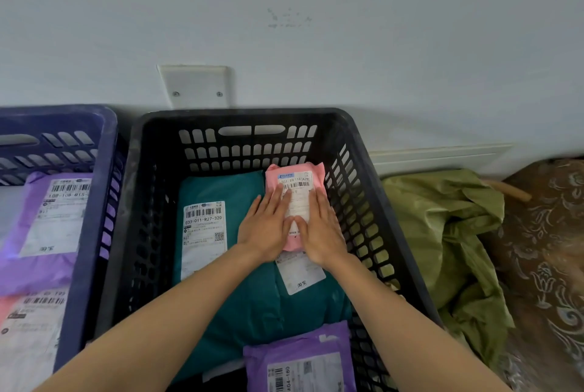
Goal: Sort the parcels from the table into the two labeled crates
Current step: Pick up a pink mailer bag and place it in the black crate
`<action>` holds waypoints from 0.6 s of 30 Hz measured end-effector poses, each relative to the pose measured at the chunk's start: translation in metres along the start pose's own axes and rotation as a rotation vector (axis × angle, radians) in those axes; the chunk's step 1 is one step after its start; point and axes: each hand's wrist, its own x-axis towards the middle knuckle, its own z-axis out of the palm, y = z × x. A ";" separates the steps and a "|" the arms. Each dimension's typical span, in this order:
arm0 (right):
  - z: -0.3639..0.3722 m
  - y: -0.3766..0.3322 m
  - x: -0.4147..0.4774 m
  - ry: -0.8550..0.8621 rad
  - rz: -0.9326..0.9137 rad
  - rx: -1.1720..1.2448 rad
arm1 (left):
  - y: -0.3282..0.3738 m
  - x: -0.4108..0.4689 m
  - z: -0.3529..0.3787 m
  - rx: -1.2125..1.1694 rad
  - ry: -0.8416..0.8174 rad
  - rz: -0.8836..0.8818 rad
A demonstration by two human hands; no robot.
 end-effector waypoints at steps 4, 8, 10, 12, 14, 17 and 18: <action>0.004 0.000 0.002 -0.032 0.018 0.041 | 0.002 0.001 0.002 0.073 -0.017 -0.023; 0.007 0.003 0.006 -0.055 0.025 0.051 | 0.005 0.003 0.003 0.128 -0.047 -0.059; 0.007 0.004 0.007 -0.059 0.026 0.064 | 0.006 0.004 0.002 0.131 -0.063 -0.064; 0.005 0.004 0.007 -0.037 0.018 0.101 | 0.007 0.004 -0.002 0.118 -0.064 -0.065; 0.003 0.003 0.006 0.010 0.001 0.129 | 0.010 0.003 -0.006 0.090 -0.056 -0.068; -0.001 0.002 0.000 0.071 -0.017 0.117 | 0.013 -0.002 -0.013 0.058 -0.051 -0.086; -0.003 0.001 -0.001 0.086 -0.020 0.112 | 0.015 -0.005 -0.016 0.050 -0.053 -0.091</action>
